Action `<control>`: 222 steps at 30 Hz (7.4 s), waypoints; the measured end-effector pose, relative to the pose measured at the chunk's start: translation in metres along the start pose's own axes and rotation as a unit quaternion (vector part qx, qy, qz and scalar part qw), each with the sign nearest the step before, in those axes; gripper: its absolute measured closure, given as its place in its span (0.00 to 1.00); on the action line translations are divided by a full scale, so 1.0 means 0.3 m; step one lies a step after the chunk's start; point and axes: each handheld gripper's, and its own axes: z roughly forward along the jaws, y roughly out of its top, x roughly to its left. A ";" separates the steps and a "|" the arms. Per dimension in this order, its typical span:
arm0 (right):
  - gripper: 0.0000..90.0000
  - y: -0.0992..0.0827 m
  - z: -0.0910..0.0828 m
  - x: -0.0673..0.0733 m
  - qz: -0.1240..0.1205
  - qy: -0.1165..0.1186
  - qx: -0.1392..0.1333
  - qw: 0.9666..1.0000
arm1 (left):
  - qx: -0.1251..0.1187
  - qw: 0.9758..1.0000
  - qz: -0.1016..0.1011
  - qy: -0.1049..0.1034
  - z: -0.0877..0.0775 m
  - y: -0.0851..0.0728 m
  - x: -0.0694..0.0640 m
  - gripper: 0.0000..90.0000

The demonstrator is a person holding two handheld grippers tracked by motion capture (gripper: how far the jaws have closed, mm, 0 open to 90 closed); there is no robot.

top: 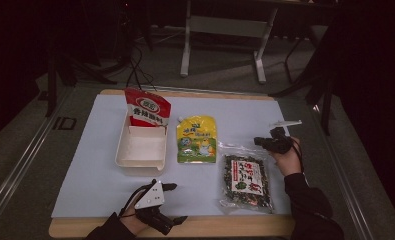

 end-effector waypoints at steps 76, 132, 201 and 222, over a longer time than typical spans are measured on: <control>1.00 0.093 -0.361 0.116 -0.126 0.062 -0.041 0.989 | 0.014 0.998 -0.050 -0.018 0.028 0.126 0.021 0.03; 0.99 0.210 -0.600 0.516 -0.286 0.158 -0.134 0.936 | -0.031 0.993 -0.045 -0.103 0.113 0.265 0.036 0.84; 0.17 -0.062 -0.298 0.234 -0.095 0.200 -0.158 0.962 | -0.048 0.979 -0.101 0.168 -0.470 0.297 0.410 0.87; 0.18 -0.076 -0.282 0.224 -0.086 0.200 -0.144 0.965 | -0.010 0.979 -0.126 0.158 -0.412 0.185 0.507 0.86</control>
